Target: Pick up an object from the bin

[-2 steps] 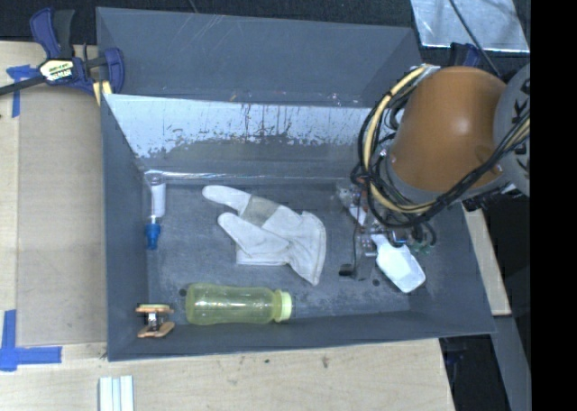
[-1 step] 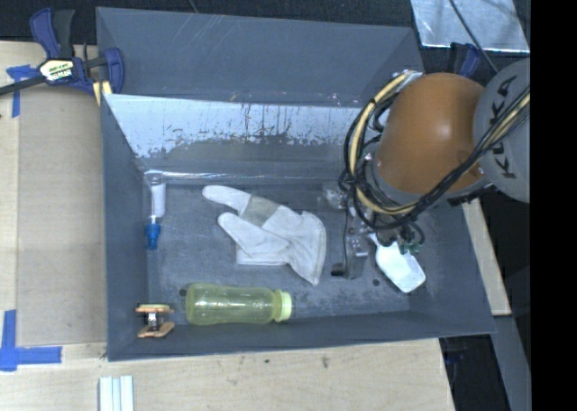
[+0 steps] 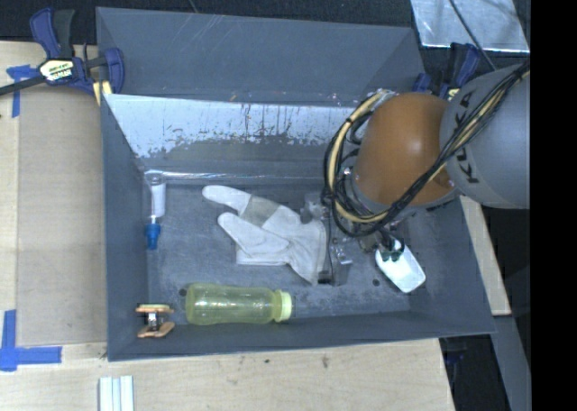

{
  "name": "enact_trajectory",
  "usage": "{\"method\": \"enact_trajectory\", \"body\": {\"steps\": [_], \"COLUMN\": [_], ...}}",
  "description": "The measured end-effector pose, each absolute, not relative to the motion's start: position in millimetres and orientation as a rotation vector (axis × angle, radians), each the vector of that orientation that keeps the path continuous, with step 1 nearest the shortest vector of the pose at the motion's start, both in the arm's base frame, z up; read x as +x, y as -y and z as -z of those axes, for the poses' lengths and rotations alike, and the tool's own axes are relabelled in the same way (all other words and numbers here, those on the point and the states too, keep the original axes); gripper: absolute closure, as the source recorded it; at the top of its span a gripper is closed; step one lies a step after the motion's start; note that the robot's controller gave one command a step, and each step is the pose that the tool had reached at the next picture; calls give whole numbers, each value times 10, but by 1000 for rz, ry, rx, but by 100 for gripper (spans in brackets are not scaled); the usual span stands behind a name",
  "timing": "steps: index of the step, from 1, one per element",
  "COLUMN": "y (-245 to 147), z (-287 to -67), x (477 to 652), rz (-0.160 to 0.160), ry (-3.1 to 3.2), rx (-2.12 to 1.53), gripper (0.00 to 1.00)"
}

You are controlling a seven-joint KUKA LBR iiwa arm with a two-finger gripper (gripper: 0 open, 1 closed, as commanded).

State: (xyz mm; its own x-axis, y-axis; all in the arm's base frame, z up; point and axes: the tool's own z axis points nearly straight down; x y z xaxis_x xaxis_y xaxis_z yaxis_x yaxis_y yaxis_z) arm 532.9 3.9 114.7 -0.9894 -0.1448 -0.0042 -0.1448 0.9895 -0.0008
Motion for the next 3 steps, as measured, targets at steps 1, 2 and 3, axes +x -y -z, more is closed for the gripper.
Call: {"method": "enact_trajectory", "body": {"steps": [1, 2, 3], "y": [-118, 61, 61], "z": [-994, -795, -795], "x": [5311, 5480, 5480], "rz": [-1, 1, 1], "ry": [-3136, -3111, -3111], "rx": [-221, -393, -392], "gripper": [0, 100, 100]}}
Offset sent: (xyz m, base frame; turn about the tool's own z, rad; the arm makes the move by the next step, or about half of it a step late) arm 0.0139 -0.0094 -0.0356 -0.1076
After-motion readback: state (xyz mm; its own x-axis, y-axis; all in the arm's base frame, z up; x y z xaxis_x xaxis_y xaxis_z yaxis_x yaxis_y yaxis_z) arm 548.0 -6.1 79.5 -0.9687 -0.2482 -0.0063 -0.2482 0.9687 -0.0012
